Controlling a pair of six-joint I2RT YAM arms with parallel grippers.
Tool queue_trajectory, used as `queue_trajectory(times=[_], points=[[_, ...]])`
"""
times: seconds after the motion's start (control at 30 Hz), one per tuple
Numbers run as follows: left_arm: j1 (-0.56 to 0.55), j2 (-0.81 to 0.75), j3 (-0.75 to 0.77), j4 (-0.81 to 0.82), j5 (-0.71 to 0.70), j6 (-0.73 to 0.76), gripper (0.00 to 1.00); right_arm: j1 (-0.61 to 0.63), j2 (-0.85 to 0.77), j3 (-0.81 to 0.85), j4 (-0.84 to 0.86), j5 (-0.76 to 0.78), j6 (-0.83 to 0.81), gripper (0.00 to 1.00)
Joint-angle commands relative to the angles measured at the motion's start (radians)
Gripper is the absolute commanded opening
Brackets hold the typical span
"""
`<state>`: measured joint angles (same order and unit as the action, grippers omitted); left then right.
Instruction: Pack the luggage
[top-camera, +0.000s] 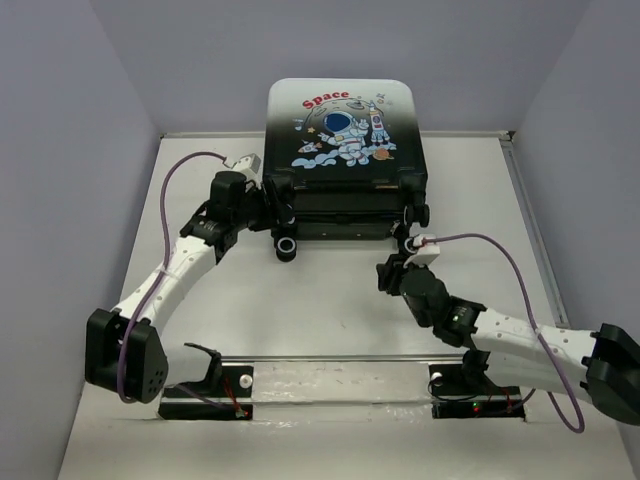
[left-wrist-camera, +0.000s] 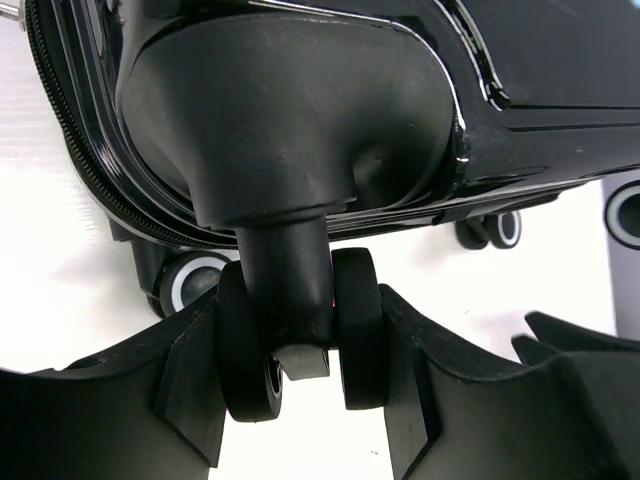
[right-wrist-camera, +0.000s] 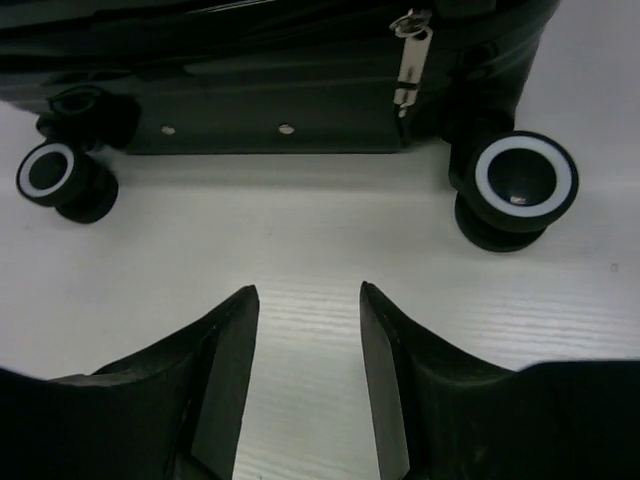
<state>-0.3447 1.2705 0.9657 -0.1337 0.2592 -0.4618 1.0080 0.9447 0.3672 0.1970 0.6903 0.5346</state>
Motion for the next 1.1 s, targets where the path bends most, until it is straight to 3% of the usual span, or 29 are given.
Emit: queue_trajectory(times=[0.0,0.23,0.5,0.57,0.9,1.07], points=[[-0.013,-0.115,-0.054,0.193,0.141,-0.093,0.06,-0.100,-0.007,0.001,0.146,-0.057,-0.081,0.48],[-0.016,-0.233,-0.157,0.318,0.250,-0.230,0.06,-0.311,0.018,-0.053,0.345,-0.185,-0.096,0.58],[-0.025,-0.344,-0.235,0.348,0.284,-0.278,0.06,-0.480,0.126,-0.103,0.531,-0.346,-0.102,0.59],[-0.033,-0.356,-0.254,0.358,0.293,-0.291,0.06,-0.490,0.163,-0.111,0.590,-0.423,-0.125,0.60],[-0.073,-0.410,-0.297,0.378,0.305,-0.321,0.06,-0.540,0.354,-0.088,0.803,-0.495,-0.199,0.63],[-0.079,-0.416,-0.300,0.362,0.302,-0.318,0.06,-0.549,0.419,-0.097,0.952,-0.500,-0.261,0.56]])
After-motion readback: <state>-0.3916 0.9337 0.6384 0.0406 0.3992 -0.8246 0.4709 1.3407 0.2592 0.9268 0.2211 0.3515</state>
